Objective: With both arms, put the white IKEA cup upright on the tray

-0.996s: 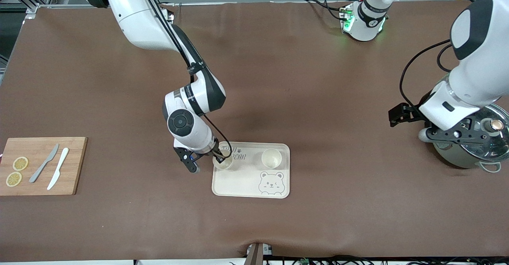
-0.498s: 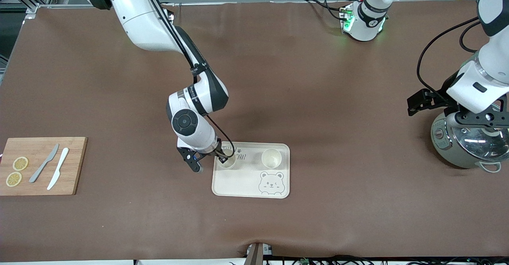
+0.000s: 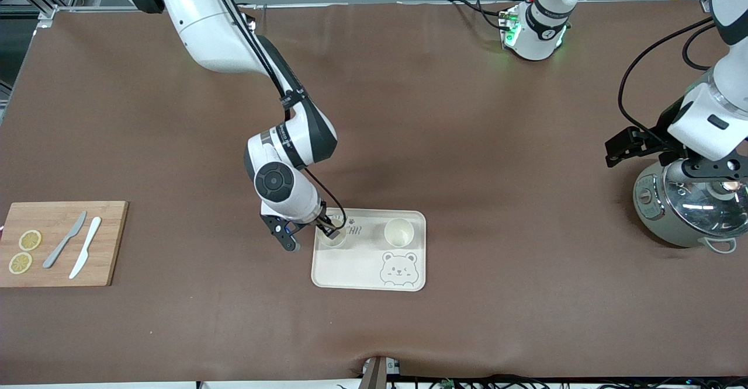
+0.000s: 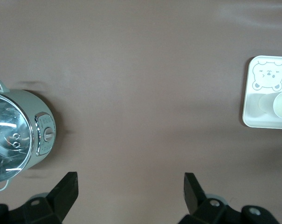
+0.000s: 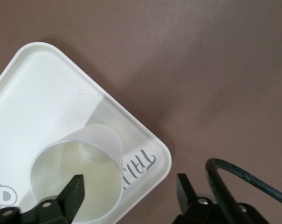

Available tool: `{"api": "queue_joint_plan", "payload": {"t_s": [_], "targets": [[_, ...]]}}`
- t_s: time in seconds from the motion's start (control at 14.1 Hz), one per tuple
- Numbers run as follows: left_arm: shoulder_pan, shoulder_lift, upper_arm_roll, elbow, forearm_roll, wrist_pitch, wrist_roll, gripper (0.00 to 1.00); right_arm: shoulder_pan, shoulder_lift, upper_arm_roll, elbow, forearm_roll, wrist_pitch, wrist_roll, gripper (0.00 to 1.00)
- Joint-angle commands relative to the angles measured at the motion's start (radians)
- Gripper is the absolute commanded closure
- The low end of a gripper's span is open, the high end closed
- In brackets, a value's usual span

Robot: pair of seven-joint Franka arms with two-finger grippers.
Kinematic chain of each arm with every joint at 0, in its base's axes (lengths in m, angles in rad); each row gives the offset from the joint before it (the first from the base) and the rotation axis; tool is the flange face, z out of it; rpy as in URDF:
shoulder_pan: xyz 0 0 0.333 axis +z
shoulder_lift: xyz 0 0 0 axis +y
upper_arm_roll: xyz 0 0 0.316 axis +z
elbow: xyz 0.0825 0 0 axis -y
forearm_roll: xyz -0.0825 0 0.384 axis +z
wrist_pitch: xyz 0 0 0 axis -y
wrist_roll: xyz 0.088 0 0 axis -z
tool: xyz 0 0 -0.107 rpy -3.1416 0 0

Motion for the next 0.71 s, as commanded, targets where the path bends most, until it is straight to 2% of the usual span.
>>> {"api": "queue_joint_plan", "payload": {"t_s": [0.0,0.36,0.64], "targets": [[0.011,-0.040,-0.022,-0.023,0.005,-0.013,-0.018,0.00,-0.030,-0.011,-0.005,0.102,0.003,-0.135,-0.013,0.00],[0.008,-0.046,-0.023,-0.024,0.005,-0.015,-0.021,0.00,-0.103,-0.046,-0.007,0.200,0.004,-0.336,-0.028,0.00],[0.004,-0.045,-0.023,-0.023,0.003,-0.015,-0.029,0.00,-0.160,-0.155,-0.020,0.179,-0.010,-0.404,-0.202,0.00]]}}
